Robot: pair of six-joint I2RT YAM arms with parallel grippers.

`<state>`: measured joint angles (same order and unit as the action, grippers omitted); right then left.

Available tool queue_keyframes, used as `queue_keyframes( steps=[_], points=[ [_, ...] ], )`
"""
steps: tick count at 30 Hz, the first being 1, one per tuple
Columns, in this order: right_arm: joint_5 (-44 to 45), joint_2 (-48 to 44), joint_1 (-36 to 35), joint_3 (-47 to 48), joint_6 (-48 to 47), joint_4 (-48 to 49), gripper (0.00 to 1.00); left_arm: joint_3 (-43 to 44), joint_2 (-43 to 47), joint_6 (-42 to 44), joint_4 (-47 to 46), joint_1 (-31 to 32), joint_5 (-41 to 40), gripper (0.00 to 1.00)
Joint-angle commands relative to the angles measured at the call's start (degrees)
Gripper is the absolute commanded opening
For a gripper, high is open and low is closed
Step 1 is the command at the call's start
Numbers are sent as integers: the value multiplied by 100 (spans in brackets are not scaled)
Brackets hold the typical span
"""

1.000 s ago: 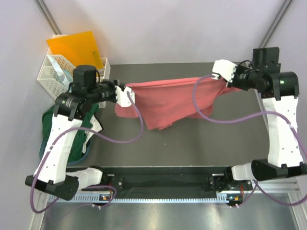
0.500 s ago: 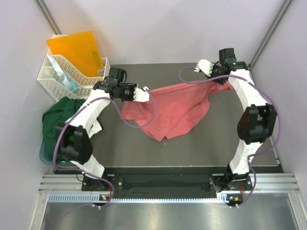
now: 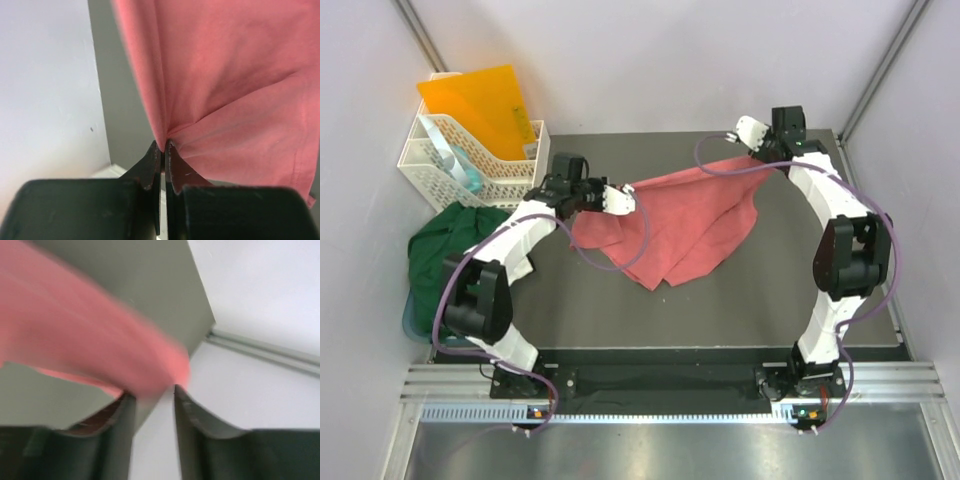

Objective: Fold and stack the t-shirts
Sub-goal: Flatten out the tshirt

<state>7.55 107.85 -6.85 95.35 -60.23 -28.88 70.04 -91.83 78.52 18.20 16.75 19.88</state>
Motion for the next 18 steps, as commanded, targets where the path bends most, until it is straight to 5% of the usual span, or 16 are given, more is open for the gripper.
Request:
queue_keyframes(
  steps=[1,3,7,11,16,18],
  points=[
    [1221,113,167,125,169,770,58,133,-326,-319,27,-58,-1046,0],
    [1415,113,140,72,204,1016,80,115,-502,-538,-281,-14,-1537,1],
    [1416,-10,140,-25,248,999,84,203,-739,-961,-606,30,-2405,27],
    [1389,-115,123,-245,275,946,84,177,-828,-1128,-809,30,-2709,99],
    [1258,-203,105,-412,494,832,84,246,-346,-1383,-415,38,-1990,99],
    [1258,-221,79,-526,512,840,84,491,-152,-1384,389,73,-885,99]
  ],
)
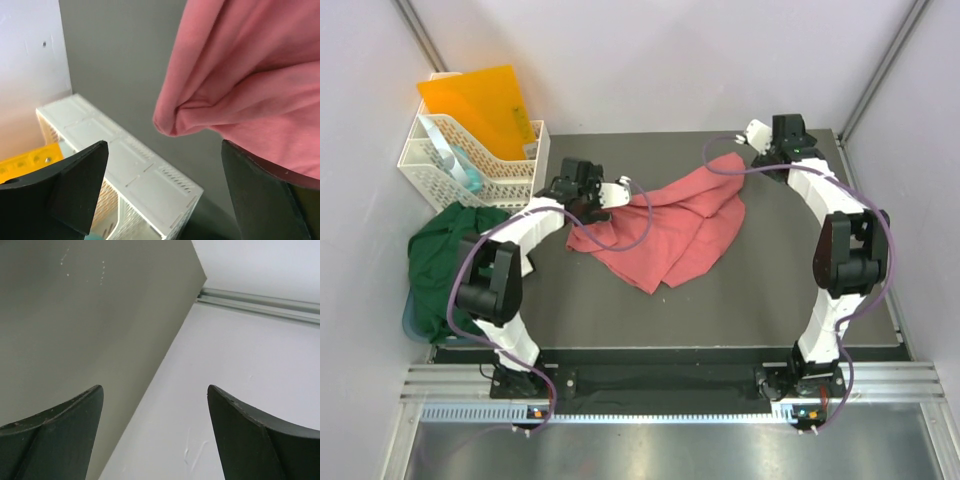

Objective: Fold and stack the t-shirts
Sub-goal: Flatten out the tshirt

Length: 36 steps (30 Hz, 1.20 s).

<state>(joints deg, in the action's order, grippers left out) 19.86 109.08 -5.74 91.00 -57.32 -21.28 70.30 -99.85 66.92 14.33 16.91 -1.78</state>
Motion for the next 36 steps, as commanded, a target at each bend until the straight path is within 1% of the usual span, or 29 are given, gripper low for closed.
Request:
queue_keyframes(
  steps=[1,2,4,5,6,7,9,11,12,13,19,23,26,30,36],
  points=[
    [44,-352,-41,-135,221,106,84,562,834,-197,1052,119,1564,99],
    [36,-343,-59,-161,221,106,84,633,914,-240,1350,207,1993,99],
    [45,-326,-59,-205,239,124,84,748,1142,-249,2052,567,2190,99],
    [36,-317,-76,-188,256,115,84,739,1213,-388,2204,699,2347,99],
    [44,-291,-85,-188,291,115,84,652,1292,-451,2319,952,2401,99],
    [27,-282,-94,-171,318,106,84,573,1450,-547,2381,1077,2454,99],
    [-8,-264,-129,-197,396,89,83,214,1617,-933,2190,1384,2525,95],
    [-43,-238,-164,-223,423,62,83,11,1706,-1241,1995,1552,2560,77],
    [-52,-212,-182,-267,423,54,83,-156,1697,-1303,1978,1718,2499,71],
    [-61,-211,-191,-293,415,45,83,-236,1628,-1330,1960,1798,2455,68],
    [-122,-176,-261,-337,379,1,83,-640,1136,-1787,1503,2053,2069,67],
    [-140,-124,-296,-276,397,-34,82,-676,766,-2015,1502,2255,2041,65],
    [-166,-115,-314,-285,415,-52,83,-641,634,-2208,1494,2334,2155,68],
    [-166,-80,-331,-302,432,-43,83,-615,555,-2262,1564,2466,2288,73],
    [-166,-53,-332,-355,424,-34,83,-500,520,-2314,1828,2616,2516,75]
  ],
)
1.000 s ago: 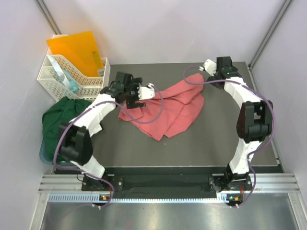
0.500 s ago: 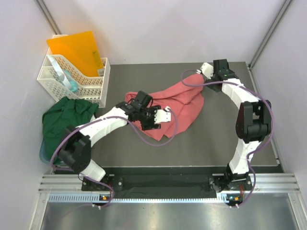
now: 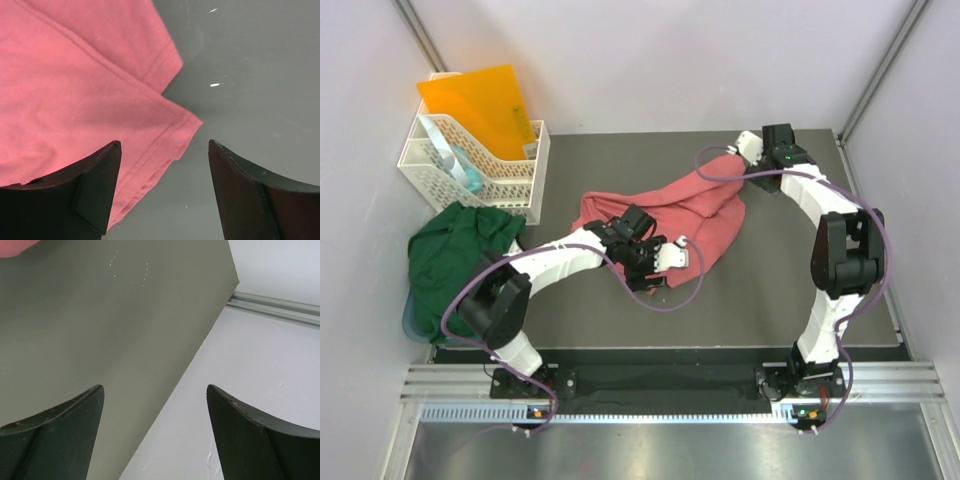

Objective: Fold and stack the t-shirts
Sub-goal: Flatten out the tshirt

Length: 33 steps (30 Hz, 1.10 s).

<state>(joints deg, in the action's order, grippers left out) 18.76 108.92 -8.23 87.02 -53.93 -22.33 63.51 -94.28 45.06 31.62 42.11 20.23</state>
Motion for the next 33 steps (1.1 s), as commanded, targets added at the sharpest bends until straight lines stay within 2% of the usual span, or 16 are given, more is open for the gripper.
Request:
queue_keyframes(
  steps=[1,14,18,19,21,22,23,24,25,26,33],
  points=[
    [-57,-38,-82,43,76,88,83,171,-47,-120,82,122,289,75],
    [-92,24,-82,43,76,141,83,241,-627,-199,-156,237,-107,76],
    [-83,50,-82,69,85,167,83,250,-653,-182,-165,237,-186,72],
    [-83,50,-82,87,93,167,83,241,-662,-155,-165,237,-195,64],
    [-83,68,-82,104,85,158,83,259,-697,-129,-147,237,-238,57],
    [-92,76,-82,104,93,167,83,285,-706,-129,-130,237,-239,51],
    [-84,85,-82,104,102,159,83,346,-732,-138,-95,237,-265,27],
    [-83,85,-74,113,102,167,83,399,-758,-164,-42,237,-387,18],
    [-83,94,-82,113,102,167,83,469,-793,-234,19,237,-432,3],
    [-83,94,-82,104,102,176,83,592,-811,-252,142,237,-476,0],
    [-75,138,-91,192,76,202,83,654,-478,-147,222,210,-704,0]
  ],
)
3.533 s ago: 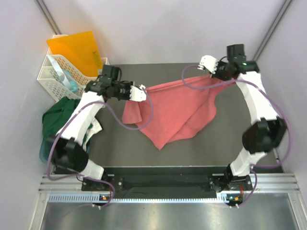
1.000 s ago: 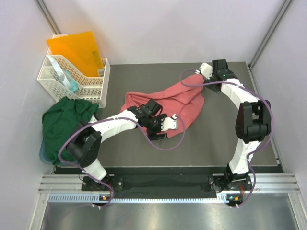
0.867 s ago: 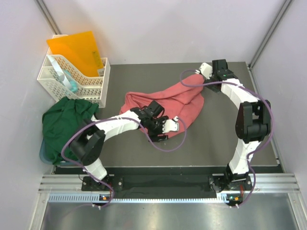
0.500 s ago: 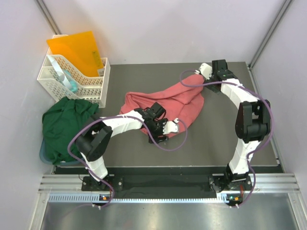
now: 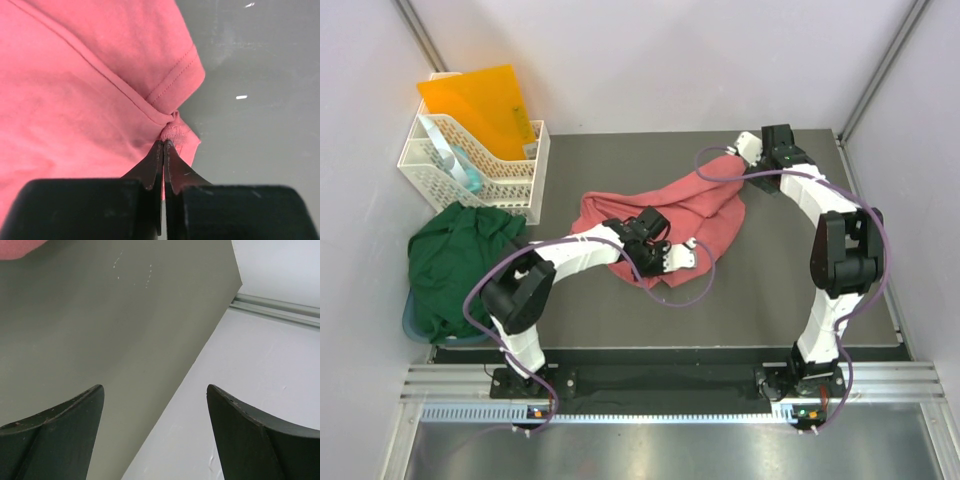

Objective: Fold and stack the t-shirts
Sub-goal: Flatten out the tshirt

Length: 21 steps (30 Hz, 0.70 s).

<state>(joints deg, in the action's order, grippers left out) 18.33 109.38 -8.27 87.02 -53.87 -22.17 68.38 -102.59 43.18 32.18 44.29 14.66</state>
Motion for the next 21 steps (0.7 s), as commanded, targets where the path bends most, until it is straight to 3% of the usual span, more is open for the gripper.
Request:
queue_keyframes(
  steps=[1,4,9,16,21],
  points=[
    [-31,92,-87,201,61,196,83,176,414,85,148,-8,-217,0],
    [-31,74,-69,175,34,213,83,272,739,-19,-88,-105,-787,0],
    [-31,66,-60,122,25,284,84,544,1284,-99,-844,-228,-2437,0],
    [-57,136,-69,192,139,301,84,809,1487,453,-1521,-255,-3694,0],
    [-92,241,-69,289,227,249,84,764,1303,964,-3013,-386,-4918,0]
  ],
)
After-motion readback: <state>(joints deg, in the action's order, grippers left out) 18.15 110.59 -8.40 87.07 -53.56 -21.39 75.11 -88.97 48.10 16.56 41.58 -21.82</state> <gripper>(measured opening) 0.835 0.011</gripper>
